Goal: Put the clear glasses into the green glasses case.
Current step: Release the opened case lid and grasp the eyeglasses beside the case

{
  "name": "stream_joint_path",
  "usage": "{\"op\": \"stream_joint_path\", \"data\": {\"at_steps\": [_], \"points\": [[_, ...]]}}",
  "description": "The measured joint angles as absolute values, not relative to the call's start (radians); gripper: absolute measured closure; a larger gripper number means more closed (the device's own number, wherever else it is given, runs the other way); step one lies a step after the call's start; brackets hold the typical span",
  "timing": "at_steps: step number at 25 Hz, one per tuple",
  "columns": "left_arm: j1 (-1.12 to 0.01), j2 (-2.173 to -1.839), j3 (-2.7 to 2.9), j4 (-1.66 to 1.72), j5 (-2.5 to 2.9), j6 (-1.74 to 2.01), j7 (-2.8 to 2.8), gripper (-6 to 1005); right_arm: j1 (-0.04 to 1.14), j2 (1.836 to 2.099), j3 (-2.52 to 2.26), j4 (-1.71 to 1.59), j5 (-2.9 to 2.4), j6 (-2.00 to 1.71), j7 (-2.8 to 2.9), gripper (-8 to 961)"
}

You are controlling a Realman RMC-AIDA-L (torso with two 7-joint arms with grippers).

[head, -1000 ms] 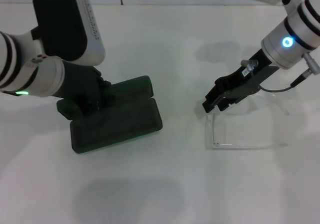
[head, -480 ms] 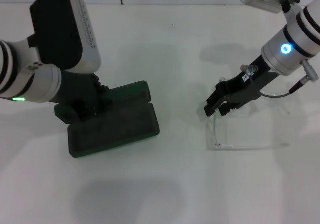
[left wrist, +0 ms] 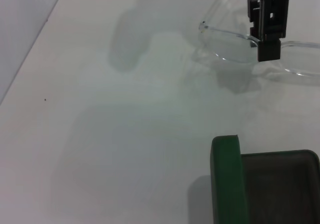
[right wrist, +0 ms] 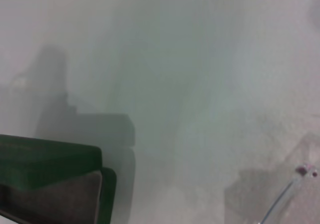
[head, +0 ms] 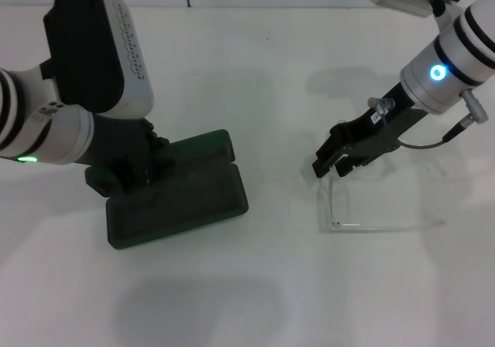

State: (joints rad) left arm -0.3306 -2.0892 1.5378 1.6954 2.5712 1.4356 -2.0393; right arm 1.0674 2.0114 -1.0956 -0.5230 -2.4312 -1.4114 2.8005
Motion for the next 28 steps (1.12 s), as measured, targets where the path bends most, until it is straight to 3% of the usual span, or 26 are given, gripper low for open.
{"op": "stream_joint_path", "data": {"at_steps": [11,28], "points": [[-0.336,-2.089,1.540,1.693,2.571,1.436,-2.039,802,1.061,2.011,-1.100,-0.518,-2.441,-1.411,2.801,559],[-0.334,-2.090,1.534,1.693,2.571,1.434,-2.039,800,1.067,2.010,-1.103,-0.519,-2.453,-1.427,2.802,726]]}}
